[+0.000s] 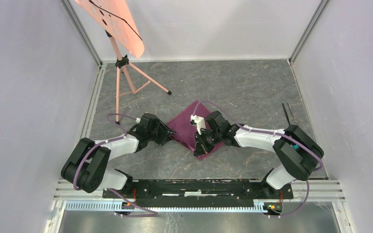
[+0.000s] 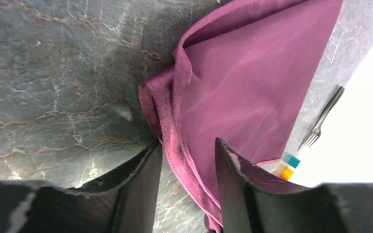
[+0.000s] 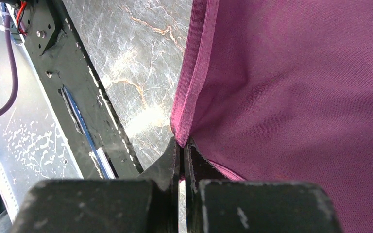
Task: Fold the napkin into a case and place the utensils inside
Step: Pick up the lower triangle-folded napkin from the center of the board.
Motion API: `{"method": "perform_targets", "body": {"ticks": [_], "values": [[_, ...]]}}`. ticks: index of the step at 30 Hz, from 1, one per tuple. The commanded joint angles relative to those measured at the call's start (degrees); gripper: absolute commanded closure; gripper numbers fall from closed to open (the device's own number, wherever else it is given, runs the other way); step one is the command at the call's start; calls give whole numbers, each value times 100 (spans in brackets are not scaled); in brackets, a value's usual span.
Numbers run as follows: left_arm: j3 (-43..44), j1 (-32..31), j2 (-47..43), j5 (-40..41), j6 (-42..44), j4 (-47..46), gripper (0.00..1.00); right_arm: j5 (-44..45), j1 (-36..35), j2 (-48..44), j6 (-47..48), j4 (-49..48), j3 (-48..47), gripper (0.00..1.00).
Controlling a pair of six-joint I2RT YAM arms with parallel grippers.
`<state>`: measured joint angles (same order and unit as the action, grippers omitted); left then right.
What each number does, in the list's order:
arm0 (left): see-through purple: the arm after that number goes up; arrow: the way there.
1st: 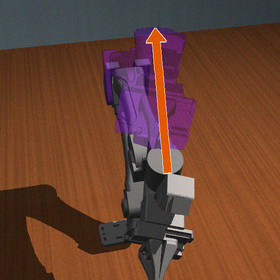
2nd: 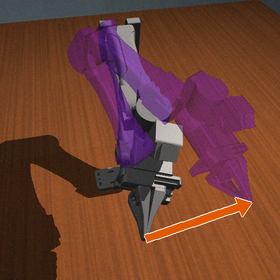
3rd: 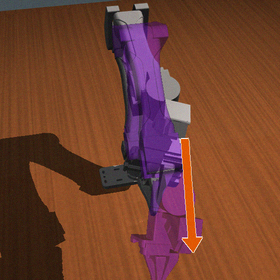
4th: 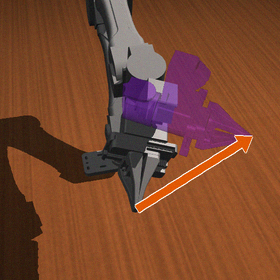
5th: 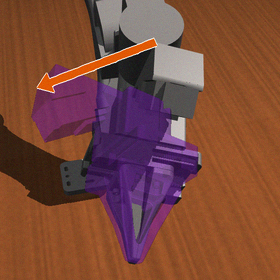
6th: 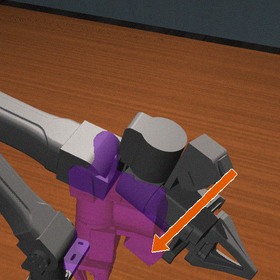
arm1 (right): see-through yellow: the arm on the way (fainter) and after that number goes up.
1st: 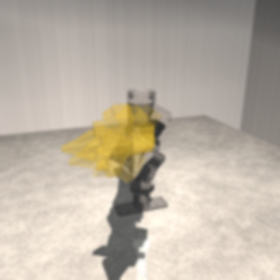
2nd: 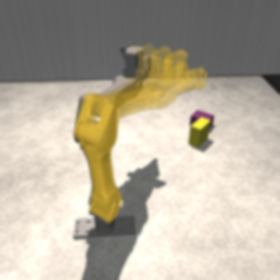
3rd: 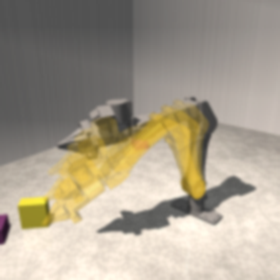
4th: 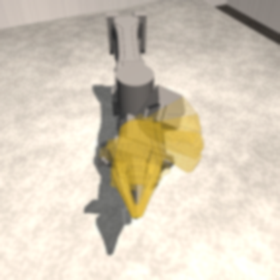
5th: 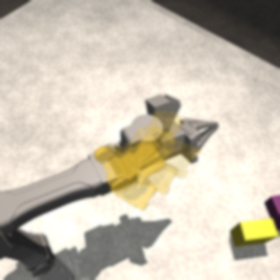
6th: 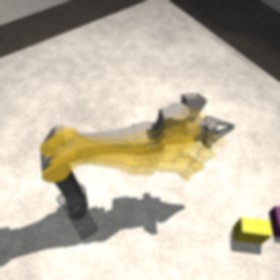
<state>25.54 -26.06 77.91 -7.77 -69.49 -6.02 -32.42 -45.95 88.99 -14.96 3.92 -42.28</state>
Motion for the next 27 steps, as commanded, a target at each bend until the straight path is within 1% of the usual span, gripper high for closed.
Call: {"method": "perform_targets", "body": {"ticks": [1,4,6,9,12,13,16,18,20,24,27], "values": [[125,11,156,319,277,-19,54,-157,51,-32,34,-159,-175,100],[232,18,115,454,463,19,64,-235,51,-4,44,-183,-141,100],[353,39,143,500,584,70,76,-326,53,22,46,-248,-106,100],[565,49,157,586,770,301,81,-442,52,64,60,-323,-63,100],[761,49,95,757,927,552,93,-567,65,91,68,-350,-17,100],[835,49,72,759,972,649,96,-620,83,106,50,-497,4,100],[1121,36,47,976,1075,1054,98,-821,209,105,-35,-723,132,100],[1464,-24,121,1192,1079,1605,98,-995,348,123,-126,-875,271,100],[2022,-163,327,1512,1143,2227,98,-1194,465,163,-172,-1035,395,100],[3214,-572,1053,2161,1139,3504,98,-1443,643,219,-266,-1302,664,100],[3913,-836,1483,2657,986,4092,98,-1442,801,206,-213,-1306,802,100]]}}
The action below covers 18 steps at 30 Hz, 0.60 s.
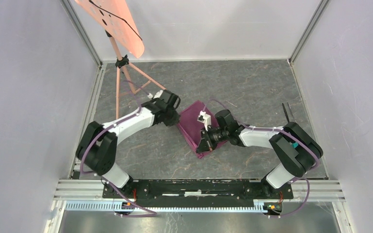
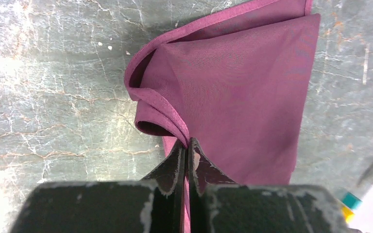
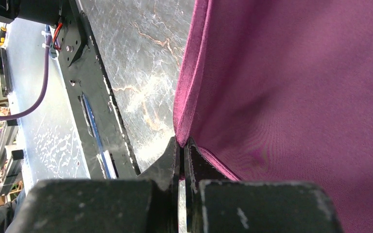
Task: Fold the napkin into a case and place the utensils inside
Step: Pick up the lower triangle-folded napkin from the center of the board, then fold the lower triangle-folded napkin at the center of the board.
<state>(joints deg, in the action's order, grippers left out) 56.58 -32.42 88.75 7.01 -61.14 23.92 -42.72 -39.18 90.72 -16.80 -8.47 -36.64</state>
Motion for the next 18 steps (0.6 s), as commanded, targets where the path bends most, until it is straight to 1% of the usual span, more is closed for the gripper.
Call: {"method": "perform_targets", "body": {"ticks": [1,4,9,18], "values": [[973,-295,522,1364,78,1246,98,-413,163,13,-4,-67,281,100],[1406,-469,818,1606,-65,1418,98,-376,368,-24,95,-15,358,100],[1984,-532,1402,1312,109,1407,98,-250,694,-20,286,205,386,100],[2430,-554,2008,1145,477,1417,98,-218,772,78,409,258,352,100]]}}
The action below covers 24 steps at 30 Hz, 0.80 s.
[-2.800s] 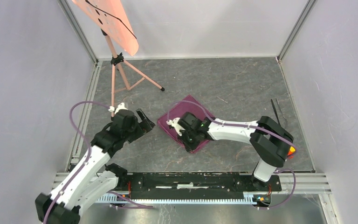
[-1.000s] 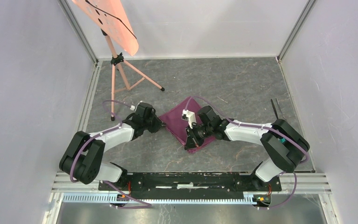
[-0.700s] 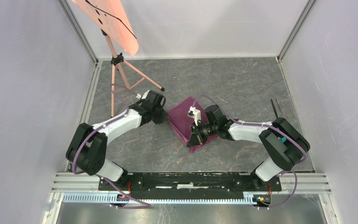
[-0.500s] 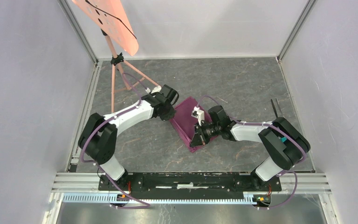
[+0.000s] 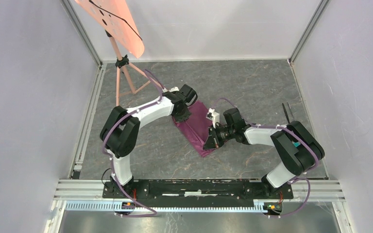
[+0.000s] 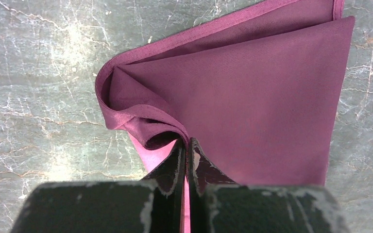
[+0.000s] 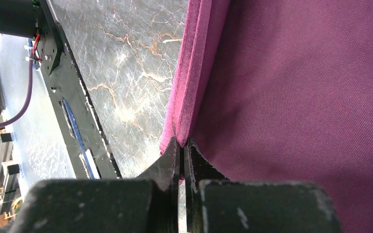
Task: Fold the napkin into a case and place the utensils inside
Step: Fold the lower triangle-folded napkin at the center of the board.
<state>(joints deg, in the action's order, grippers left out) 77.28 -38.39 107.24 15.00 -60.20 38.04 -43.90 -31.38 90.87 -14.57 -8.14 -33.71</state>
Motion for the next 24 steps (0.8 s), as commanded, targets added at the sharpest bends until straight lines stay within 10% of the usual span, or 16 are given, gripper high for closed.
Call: {"method": "perform_targets", "body": {"ticks": [1,14,24], "values": [[403,41,201,340,410,7,98,-53,-9,48,197,237,51,99],[639,49,597,170,723,9,98,484,-7,73,365,554,-145,88],[681,69,635,113,851,-30,98,816,-33,-568,472,50,-94,44]]}}
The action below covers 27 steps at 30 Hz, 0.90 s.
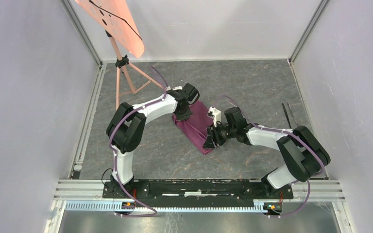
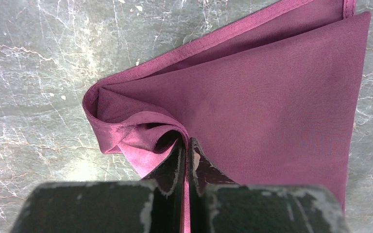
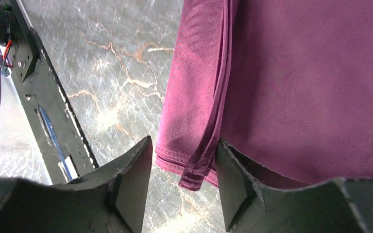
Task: Fold the napkin into a case and place the utensils inside
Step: Fold the lower triangle-folded napkin at the center of the board.
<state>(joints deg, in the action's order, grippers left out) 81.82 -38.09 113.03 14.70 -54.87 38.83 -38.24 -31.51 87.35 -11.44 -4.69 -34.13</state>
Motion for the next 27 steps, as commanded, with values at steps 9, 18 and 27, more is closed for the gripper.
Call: {"method": "perform_targets", "body": {"ticks": [9,18,27], "values": [[270,34,52,19,425,-154,98,814,-164,395,110,-487,-600,42],[264,63,3,-280,619,-335,92,1758,-320,728,39,-621,-778,70],[-625,125,-1281,-1334,1277,-1221,39,2653,-329,608,-335,-764,-472,100]]}}
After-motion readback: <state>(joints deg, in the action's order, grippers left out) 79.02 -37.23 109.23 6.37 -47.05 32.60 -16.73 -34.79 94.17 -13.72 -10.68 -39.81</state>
